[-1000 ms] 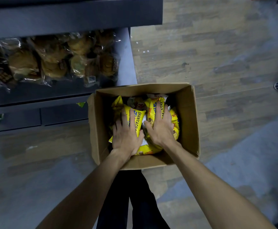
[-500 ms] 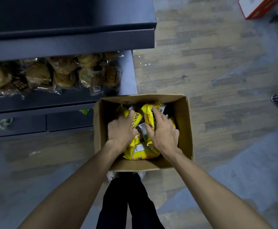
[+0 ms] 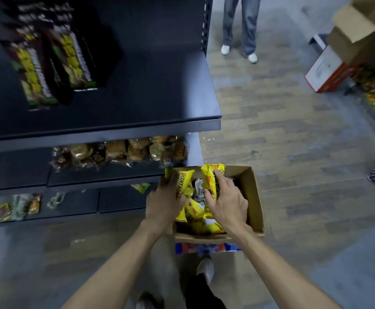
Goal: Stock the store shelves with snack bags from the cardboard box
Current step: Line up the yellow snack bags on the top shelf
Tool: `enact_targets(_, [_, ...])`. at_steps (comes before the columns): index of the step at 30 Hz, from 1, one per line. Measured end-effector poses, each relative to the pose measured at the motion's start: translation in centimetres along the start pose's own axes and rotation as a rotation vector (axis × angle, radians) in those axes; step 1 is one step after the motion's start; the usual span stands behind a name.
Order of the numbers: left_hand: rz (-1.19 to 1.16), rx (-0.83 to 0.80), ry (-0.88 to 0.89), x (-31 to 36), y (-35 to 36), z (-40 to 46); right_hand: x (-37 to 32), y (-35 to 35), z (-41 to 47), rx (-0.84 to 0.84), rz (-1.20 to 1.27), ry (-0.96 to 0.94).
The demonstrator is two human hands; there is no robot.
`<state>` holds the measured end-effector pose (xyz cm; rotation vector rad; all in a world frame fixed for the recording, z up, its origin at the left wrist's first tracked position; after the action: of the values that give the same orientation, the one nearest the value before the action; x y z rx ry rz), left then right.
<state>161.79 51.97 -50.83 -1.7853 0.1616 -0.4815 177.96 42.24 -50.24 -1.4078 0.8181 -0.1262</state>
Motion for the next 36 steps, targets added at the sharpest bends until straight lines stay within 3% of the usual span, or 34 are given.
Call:
enact_targets(5, [-0.116, 0.133, 0.072, -2.7, -8.8, -3.3, -9.0, -4.8, -3.1, 0.114, 0.028, -0.098])
enact_targets(18, [-0.179, 0.756, 0.015, -14.7, -38.8, -13.7, -37.3, -20.7, -10.3, 0.531, 0.122, -0.522])
enact_targets(22, [-0.184, 0.915, 0.012, -17.0, -46.9, -14.6, -44.1, -24.7, -9.6, 0.58, 0.12, -0.624])
enact_targets(28, [-0.228, 1.048, 0.046, -18.8, -54.0, -12.7, -50.8, -28.7, -6.0, 0.622, 0.167, -0.701])
enact_targets(36, [-0.184, 1.102, 0.015, -20.2, -58.7, -5.4, -55.8, -30.9, 3.3, 0.617, 0.242, -0.721])
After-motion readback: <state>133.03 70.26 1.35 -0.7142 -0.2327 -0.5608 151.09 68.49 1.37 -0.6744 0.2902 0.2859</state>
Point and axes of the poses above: each hand's wrist, its own z-axis towards the middle knuckle, its own y-axis out of the palm, x = y × z, the point moved 10 cm from there along z, towards the middle knuckle, and after that the axes turned 3 degrees about -y, right-handed, at the moved point
